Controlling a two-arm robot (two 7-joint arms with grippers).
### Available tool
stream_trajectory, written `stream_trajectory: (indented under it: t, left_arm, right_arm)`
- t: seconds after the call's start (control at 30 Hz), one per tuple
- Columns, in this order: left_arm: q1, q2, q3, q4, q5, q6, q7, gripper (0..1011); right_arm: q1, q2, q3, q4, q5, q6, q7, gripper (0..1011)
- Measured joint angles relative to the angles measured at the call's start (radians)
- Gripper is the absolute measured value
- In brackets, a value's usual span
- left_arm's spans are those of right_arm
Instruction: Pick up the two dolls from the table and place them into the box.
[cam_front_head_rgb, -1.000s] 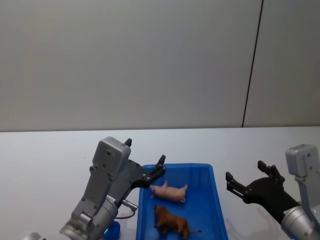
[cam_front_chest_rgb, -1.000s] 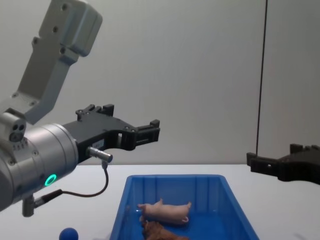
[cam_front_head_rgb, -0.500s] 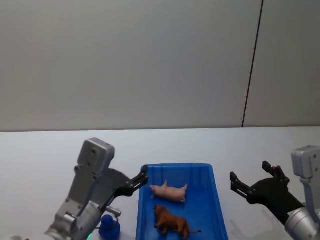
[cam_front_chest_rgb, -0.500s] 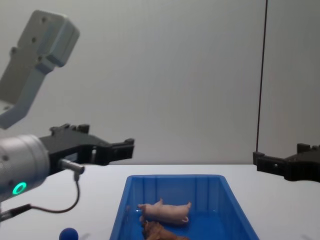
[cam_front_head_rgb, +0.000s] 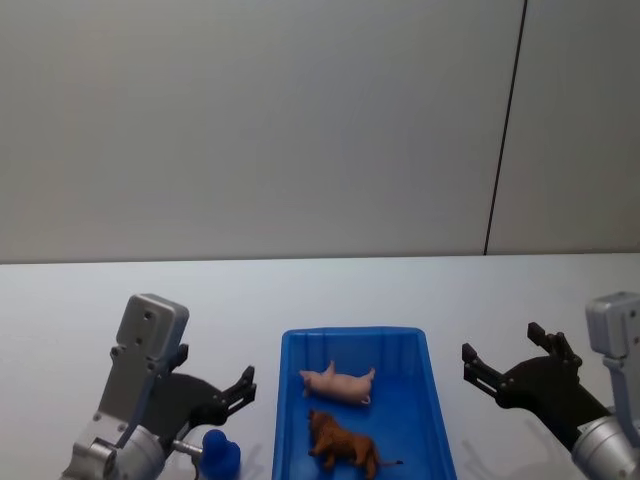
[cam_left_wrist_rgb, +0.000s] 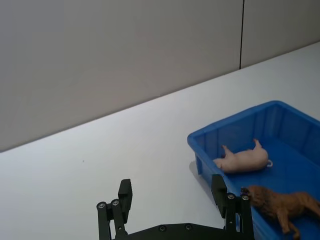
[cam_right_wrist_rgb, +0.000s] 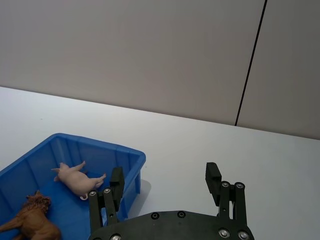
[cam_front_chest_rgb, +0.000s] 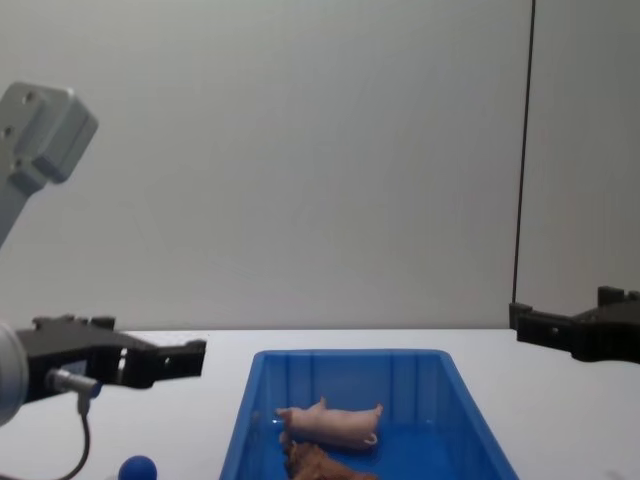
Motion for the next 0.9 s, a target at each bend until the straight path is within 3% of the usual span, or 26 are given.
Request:
stream_trajectory:
  t: [0.4,0.9]
  left_arm:
    - [0.017,0.008,-0.011,0.022,-0.043,0.056,0.004,1001]
    - [0.023,-0.002,-0.010,0.067,-0.050,0.076,-0.025,1001]
  right_arm:
    - [-0.001,0.001,0.001,-0.002,0.001,0.000,-0.002,1001]
    - [-0.002,0.001,0.001,-0.002,0.001,0.000,-0.003,1001]
